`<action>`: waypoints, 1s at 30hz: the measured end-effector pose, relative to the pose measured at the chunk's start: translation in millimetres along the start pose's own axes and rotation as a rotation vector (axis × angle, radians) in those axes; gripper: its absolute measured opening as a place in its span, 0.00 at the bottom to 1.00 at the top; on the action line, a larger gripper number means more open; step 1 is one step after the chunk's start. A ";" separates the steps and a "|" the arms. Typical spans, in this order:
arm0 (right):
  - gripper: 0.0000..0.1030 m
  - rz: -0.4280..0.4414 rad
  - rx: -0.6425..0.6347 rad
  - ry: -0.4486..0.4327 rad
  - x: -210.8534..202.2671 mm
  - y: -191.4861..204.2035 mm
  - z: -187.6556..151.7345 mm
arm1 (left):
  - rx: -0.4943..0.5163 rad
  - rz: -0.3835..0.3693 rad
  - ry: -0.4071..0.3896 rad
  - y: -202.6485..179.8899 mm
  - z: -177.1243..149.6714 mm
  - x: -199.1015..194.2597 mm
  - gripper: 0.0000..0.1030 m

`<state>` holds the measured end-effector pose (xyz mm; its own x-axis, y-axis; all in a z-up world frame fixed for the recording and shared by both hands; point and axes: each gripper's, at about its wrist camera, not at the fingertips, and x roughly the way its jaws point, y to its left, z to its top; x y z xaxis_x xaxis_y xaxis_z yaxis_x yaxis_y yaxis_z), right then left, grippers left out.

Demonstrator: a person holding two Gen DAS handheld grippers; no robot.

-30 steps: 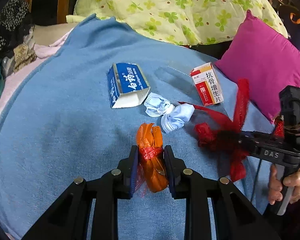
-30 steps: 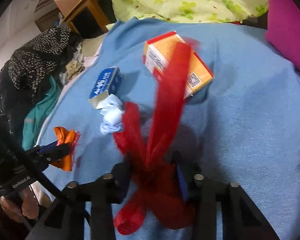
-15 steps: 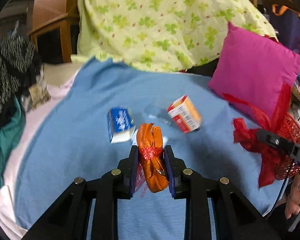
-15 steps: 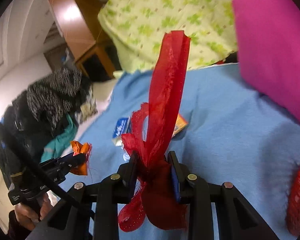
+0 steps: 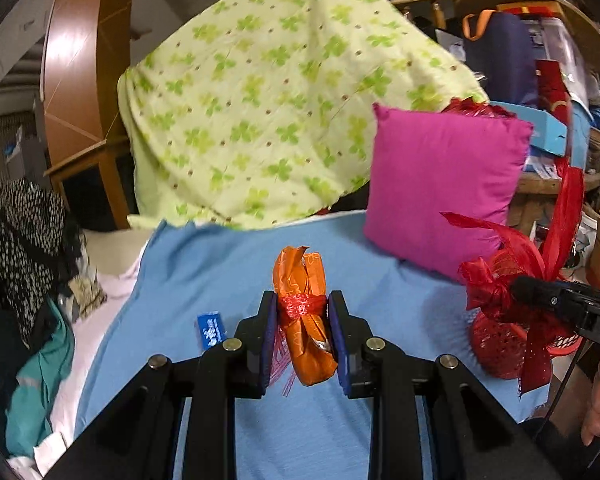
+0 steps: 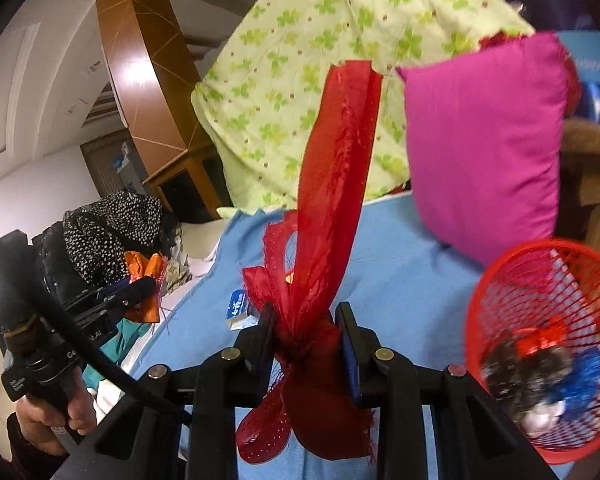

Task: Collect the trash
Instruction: 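Carry the orange bag and red ribbon over the red basket with both tools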

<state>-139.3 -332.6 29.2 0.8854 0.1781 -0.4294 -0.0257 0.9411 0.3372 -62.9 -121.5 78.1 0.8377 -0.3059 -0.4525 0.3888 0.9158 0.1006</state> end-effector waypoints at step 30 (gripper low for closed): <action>0.30 -0.078 0.058 -0.117 -74.9 -40.5 8.0 | 0.131 -0.032 -0.043 -88.9 36.1 -8.3 0.26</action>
<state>-200.9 -386.4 54.4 0.9319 0.0668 -0.3566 0.0693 0.9320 0.3557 -90.5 -209.8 104.9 0.8385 -0.3477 -0.4194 0.4599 0.8645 0.2028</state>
